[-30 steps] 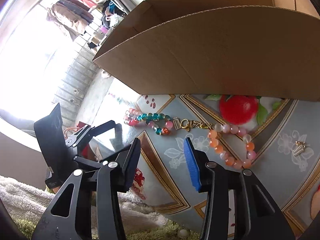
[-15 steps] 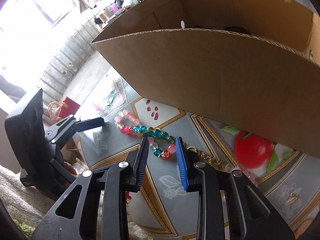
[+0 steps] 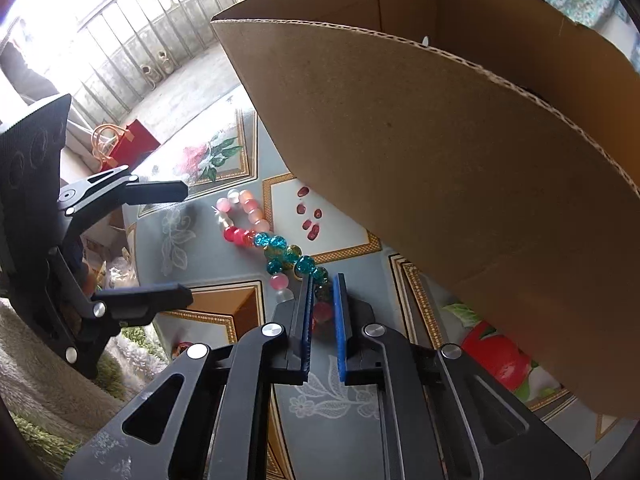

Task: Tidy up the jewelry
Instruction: 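Grasp the pink and teal beaded bracelet with the right gripper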

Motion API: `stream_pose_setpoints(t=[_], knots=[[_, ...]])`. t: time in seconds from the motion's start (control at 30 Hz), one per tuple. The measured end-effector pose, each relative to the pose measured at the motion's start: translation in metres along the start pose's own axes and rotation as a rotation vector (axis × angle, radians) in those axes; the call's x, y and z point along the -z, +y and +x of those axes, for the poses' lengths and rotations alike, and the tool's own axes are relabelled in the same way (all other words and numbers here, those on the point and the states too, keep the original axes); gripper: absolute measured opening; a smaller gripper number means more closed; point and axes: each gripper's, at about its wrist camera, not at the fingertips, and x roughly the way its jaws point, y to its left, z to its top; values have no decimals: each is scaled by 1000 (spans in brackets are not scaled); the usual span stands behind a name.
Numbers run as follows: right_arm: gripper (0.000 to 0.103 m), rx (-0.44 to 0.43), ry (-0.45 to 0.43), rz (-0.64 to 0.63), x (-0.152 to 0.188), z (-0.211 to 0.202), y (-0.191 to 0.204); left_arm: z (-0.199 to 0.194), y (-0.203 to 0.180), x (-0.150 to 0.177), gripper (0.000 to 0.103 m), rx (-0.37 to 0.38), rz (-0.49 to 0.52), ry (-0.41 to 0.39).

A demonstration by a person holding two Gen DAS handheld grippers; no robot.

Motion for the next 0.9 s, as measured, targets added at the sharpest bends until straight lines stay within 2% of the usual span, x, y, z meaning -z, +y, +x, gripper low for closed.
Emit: stream_pose_setpoints(t=[0.27,0.47,0.7,0.9], knots=[[7,24,-41,-57,4,-17,7,-6,2,-13,61,35,-2,-53],[7,48,-93,-115,5,-34,30,2,-1,-12,48,63,4,-20],[7,67,-98,-227,20,-38,55,5,3,-7,46,86,-19,3],[7,68,-87,-280,35,-37,70,-7,9,-9,46,110,-36,-37]])
